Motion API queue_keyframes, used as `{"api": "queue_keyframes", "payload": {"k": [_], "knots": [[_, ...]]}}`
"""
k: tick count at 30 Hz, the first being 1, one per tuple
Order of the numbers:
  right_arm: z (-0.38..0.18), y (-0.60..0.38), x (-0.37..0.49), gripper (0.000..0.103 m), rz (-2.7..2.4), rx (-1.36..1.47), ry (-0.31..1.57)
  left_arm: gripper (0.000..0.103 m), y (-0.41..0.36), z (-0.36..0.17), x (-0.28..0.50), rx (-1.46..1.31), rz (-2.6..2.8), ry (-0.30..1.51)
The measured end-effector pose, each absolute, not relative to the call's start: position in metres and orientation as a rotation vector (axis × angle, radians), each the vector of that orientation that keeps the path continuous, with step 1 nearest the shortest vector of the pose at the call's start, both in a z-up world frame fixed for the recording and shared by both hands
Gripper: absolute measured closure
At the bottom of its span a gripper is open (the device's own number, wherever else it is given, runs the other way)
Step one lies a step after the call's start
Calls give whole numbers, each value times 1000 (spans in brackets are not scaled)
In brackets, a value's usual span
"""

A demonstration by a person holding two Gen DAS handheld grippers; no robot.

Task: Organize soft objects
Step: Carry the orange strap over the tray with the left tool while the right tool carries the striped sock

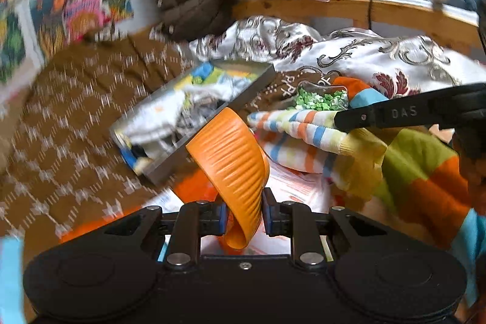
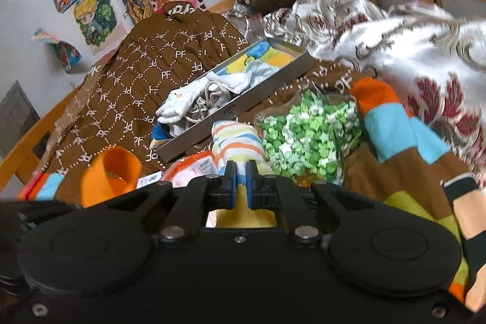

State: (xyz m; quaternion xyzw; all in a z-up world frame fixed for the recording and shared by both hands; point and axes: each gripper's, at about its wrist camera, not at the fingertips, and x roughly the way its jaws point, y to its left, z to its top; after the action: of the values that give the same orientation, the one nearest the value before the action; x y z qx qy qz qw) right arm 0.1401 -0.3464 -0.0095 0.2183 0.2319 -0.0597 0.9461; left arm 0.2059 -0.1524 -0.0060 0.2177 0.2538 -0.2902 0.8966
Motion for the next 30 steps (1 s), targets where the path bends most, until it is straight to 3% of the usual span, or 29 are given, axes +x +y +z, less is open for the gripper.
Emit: {"api": "queue_keyframes", "payload": {"k": [30], "knots": [[46,-338,176,102,-90,291,267,80,-149,19,292,376,-595,392]]}}
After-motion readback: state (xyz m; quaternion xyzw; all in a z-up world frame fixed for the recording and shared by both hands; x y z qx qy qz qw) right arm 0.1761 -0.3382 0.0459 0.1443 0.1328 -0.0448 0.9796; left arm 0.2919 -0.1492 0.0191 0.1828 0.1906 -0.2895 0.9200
